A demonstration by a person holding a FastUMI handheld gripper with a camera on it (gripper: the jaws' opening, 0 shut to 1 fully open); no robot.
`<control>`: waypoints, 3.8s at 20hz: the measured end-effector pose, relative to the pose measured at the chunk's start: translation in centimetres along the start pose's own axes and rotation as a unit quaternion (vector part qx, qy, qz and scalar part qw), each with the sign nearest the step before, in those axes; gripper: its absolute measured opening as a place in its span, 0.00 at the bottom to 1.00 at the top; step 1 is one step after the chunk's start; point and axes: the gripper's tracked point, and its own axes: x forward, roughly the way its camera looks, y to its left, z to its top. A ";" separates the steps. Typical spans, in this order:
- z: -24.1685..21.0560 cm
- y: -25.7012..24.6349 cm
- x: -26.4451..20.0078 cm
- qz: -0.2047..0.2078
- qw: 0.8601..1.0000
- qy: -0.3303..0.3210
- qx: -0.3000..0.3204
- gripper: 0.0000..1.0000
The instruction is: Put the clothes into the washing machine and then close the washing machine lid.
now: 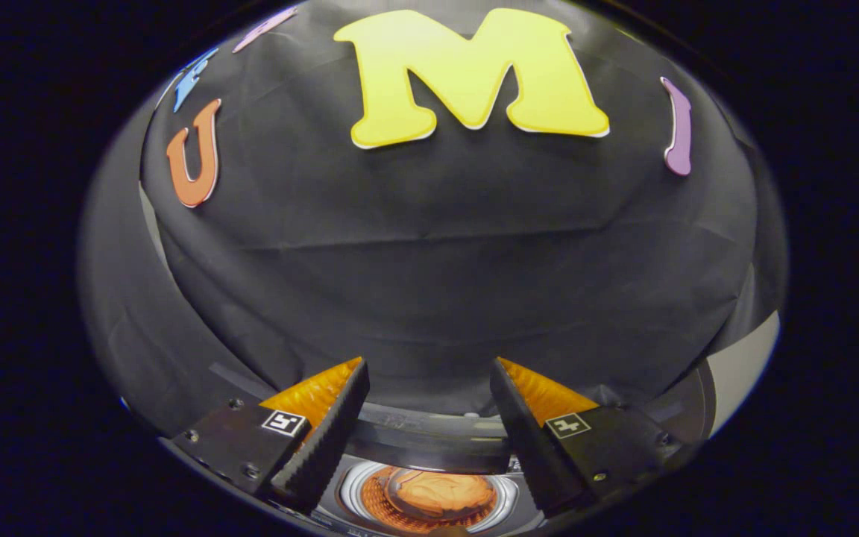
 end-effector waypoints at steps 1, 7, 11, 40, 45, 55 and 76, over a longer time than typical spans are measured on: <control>-0.1 0.1 -0.3 0.000 1.000 -0.004 0.001 1.00; -1.4 0.4 -2.0 -0.003 0.999 -0.031 -0.004 1.00; -2.1 0.6 -2.8 -0.004 0.999 -0.044 -0.008 1.00; -11.1 3.3 -8.8 0.009 0.998 -0.050 -0.042 0.99; -11.1 3.2 -11.8 0.005 0.996 -0.069 -0.054 0.99; -11.0 -2.1 -29.1 -0.001 0.982 -0.163 -0.093 0.99; -24.5 -16.6 -56.2 -0.086 0.967 -0.229 -0.075 0.99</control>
